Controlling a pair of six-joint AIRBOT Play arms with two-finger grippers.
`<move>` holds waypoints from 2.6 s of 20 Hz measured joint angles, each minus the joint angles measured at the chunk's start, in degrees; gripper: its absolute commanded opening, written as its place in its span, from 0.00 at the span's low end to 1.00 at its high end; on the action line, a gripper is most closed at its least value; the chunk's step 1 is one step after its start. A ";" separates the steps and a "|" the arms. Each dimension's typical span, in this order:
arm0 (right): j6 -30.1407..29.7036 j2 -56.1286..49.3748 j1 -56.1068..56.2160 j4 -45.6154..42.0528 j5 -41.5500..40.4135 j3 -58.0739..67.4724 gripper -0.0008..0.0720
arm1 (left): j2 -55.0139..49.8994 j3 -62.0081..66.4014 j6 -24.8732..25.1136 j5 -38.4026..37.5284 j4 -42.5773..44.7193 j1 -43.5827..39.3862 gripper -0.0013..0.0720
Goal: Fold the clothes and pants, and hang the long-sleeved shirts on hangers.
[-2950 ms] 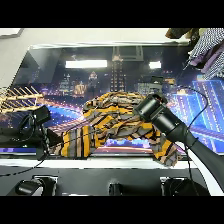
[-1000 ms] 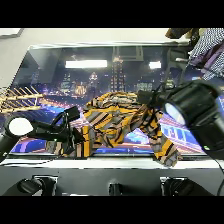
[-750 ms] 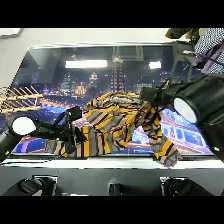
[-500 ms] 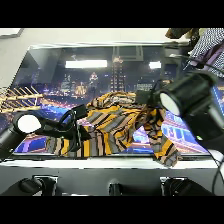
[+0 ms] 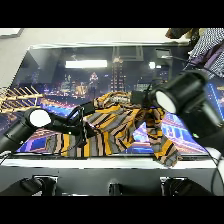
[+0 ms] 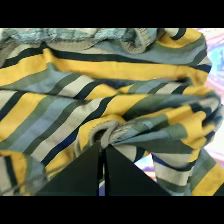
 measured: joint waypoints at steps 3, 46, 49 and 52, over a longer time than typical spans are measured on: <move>-0.17 3.37 0.00 1.22 1.53 1.31 0.05 | -1.09 0.22 -0.42 0.85 0.00 -0.11 0.04; -12.63 3.74 0.00 12.55 -1.90 4.81 0.05 | -6.27 7.48 -0.50 10.47 -6.40 -5.60 0.04; -12.85 3.74 0.00 11.69 -1.55 4.81 0.06 | -6.38 7.48 -0.48 11.78 -7.10 -5.97 0.04; -13.09 3.74 0.00 11.26 -1.18 4.81 0.30 | -6.38 7.48 -0.48 12.46 -7.52 -6.10 0.04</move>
